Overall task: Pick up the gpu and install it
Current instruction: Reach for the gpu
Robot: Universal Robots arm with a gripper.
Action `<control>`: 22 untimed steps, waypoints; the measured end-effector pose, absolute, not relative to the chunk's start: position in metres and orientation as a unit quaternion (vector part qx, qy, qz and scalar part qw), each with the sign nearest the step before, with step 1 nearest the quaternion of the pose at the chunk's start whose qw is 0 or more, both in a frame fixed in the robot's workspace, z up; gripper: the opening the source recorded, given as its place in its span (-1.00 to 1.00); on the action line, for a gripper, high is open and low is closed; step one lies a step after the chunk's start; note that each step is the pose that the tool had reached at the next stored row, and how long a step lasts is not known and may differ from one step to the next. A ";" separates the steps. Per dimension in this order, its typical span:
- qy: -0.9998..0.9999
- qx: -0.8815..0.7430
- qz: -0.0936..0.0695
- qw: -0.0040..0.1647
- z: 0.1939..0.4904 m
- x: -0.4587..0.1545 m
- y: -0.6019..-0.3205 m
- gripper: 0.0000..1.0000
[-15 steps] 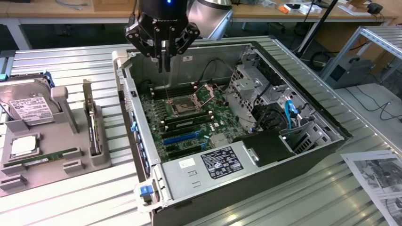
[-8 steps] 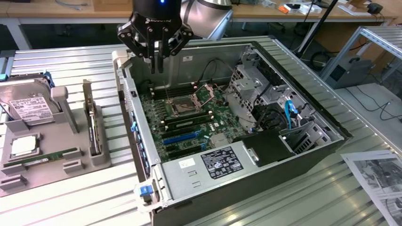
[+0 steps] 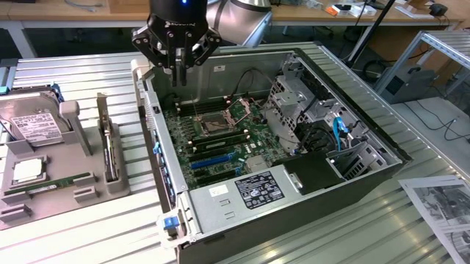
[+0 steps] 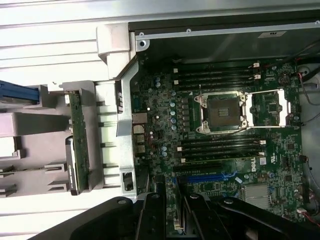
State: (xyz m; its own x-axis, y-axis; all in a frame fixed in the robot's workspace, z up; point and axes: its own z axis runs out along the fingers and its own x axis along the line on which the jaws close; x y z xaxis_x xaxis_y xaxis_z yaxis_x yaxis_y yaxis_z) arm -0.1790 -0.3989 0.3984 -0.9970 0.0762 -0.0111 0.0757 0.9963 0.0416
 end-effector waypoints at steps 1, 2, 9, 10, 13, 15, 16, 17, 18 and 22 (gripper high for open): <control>0.999 0.038 0.021 0.006 0.398 -0.180 -0.399 -0.55; 0.999 0.038 0.021 0.006 0.398 -0.181 -0.399 -0.55; 0.999 0.038 0.022 0.002 0.398 -0.199 -0.399 -0.55; 0.999 0.038 0.023 0.001 0.398 -0.202 -0.399 -0.55; 0.999 0.038 0.024 -0.001 0.398 -0.213 -0.399 -0.55; 0.999 0.038 0.025 -0.003 0.398 -0.219 -0.399 -0.55; 0.999 0.038 0.025 -0.003 0.398 -0.221 -0.399 -0.55; 0.999 0.038 0.025 -0.004 0.398 -0.223 -0.399 -0.55; 0.999 0.038 0.025 -0.004 0.398 -0.225 -0.399 -0.55; 0.999 0.038 0.026 -0.007 0.398 -0.235 -0.399 -0.55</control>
